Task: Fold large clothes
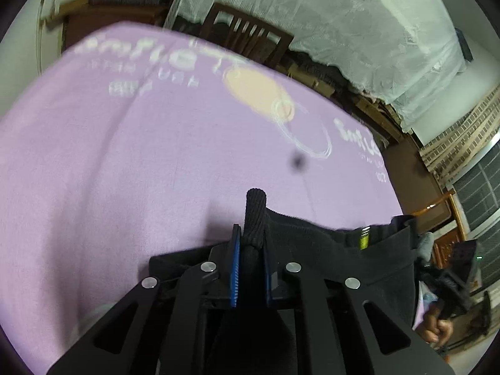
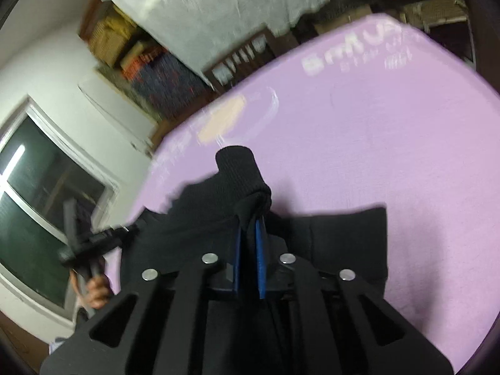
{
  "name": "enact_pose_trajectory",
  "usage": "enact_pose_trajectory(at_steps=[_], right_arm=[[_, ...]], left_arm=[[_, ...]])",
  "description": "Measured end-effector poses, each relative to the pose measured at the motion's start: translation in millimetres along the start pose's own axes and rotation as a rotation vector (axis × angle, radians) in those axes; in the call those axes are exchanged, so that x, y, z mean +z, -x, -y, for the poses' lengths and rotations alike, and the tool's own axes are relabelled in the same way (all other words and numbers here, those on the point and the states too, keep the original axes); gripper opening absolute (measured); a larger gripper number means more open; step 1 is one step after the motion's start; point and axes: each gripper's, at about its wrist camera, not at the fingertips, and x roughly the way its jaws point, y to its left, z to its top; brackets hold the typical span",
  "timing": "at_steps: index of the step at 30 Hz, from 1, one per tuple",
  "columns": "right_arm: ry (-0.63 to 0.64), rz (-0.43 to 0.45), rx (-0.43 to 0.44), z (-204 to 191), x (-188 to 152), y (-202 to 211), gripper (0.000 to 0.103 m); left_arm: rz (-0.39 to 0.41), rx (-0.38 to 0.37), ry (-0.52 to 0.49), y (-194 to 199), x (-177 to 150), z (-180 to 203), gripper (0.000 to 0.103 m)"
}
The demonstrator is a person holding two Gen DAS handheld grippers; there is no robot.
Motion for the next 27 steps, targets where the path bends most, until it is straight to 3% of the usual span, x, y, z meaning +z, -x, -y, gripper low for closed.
enact_pose_trajectory(at_steps=[2,4,7,10,12,14,17,19,22,23,24,25,26,27], right_arm=[[0.03,0.066,-0.005,-11.6,6.2,19.5,0.007],[0.053,0.091,-0.039,-15.6,9.5,23.6,0.007],[0.003,0.016,-0.169,11.2,7.1,-9.5,0.007],[-0.065,-0.077,-0.172,35.2,-2.8,-37.4,0.009],[-0.028,-0.075,-0.209,28.1,-0.8,-36.9,0.014],[-0.003,-0.07,-0.241,25.2,-2.3,-37.4,0.026],[-0.069,-0.042,-0.192,37.6,0.5,-22.8,0.038],[-0.106,0.023,-0.204,43.7,6.2,-4.0,0.04],[-0.08,0.108,-0.23,35.0,14.0,21.5,0.04],[-0.076,0.119,-0.211,28.1,13.1,26.4,0.04],[-0.066,0.126,-0.181,18.4,11.7,30.1,0.04],[-0.048,0.125,-0.161,9.1,10.4,30.2,0.04],[0.003,0.11,-0.138,-11.6,6.2,28.3,0.04],[0.046,0.09,-0.127,-28.0,2.9,25.2,0.04]], left_arm=[[0.041,-0.005,-0.021,11.3,5.1,12.3,0.012],[0.074,0.036,-0.063,13.0,8.6,25.1,0.012],[0.025,0.124,-0.08,-18.8,7.0,22.9,0.012],[-0.07,0.126,-0.025,-51.0,2.3,4.1,0.013],[-0.056,0.124,-0.031,-48.0,3.4,3.8,0.013],[-0.045,0.141,-0.05,-46.0,1.4,5.2,0.017],[-0.037,0.134,-0.03,-35.2,1.7,1.7,0.022],[0.009,0.128,-0.025,-12.4,3.6,3.3,0.025],[0.086,0.116,-0.049,24.1,4.9,22.4,0.033],[0.099,0.098,-0.064,32.3,3.1,32.1,0.041],[0.104,0.086,-0.077,38.3,0.6,41.5,0.062],[0.106,0.087,-0.095,43.2,-4.9,54.9,0.071],[0.107,0.101,-0.117,45.4,-9.3,66.3,0.078],[0.104,0.127,-0.164,46.8,-15.8,82.0,0.078]])
